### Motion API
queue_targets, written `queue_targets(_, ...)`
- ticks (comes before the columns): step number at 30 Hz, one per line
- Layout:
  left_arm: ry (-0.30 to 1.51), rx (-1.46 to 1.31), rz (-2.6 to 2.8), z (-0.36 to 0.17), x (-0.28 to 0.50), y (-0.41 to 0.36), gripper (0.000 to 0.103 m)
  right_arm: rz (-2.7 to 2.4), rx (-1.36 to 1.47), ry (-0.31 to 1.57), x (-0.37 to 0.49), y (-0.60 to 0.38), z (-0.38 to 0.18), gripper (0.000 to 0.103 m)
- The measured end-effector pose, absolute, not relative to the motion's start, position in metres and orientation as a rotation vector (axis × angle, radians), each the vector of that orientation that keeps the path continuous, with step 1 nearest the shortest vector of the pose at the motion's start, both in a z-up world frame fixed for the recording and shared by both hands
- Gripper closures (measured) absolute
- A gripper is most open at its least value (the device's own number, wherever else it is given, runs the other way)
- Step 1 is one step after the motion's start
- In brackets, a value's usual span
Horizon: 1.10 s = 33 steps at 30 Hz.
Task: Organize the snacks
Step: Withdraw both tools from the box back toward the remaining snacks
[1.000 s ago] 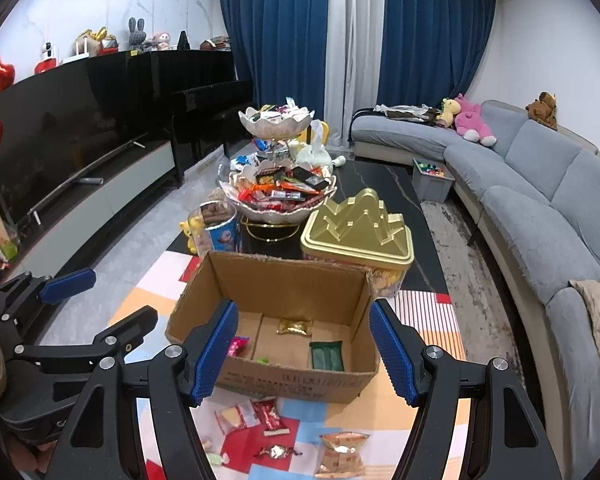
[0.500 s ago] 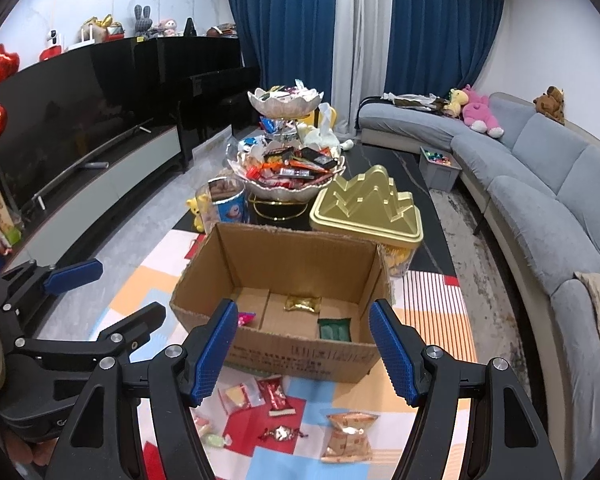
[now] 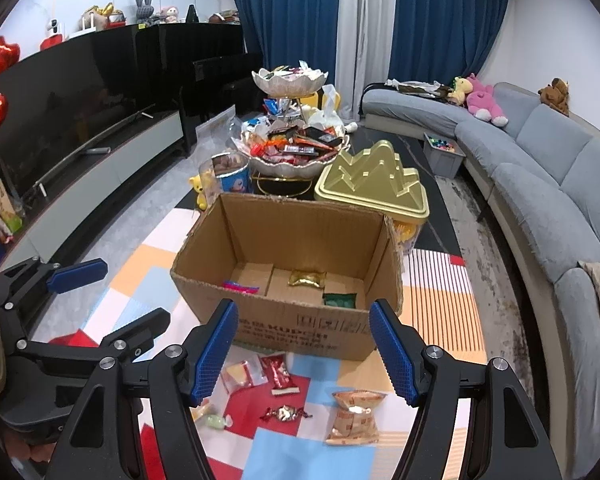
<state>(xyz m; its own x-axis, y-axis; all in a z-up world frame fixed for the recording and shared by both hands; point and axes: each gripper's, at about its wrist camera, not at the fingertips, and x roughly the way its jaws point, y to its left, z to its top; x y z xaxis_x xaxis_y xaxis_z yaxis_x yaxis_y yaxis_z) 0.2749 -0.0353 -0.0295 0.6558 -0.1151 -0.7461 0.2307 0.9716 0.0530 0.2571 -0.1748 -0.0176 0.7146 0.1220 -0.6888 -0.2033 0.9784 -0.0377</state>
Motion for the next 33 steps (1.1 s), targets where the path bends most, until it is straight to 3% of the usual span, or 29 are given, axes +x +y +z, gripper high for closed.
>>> queue_targets(33, 0.982, 0.193, -0.307, -0.09, 0.276, -0.045, 0.026, 0.207, -0.146, 0.898, 0.259, -0.173, -0.08, 0.034)
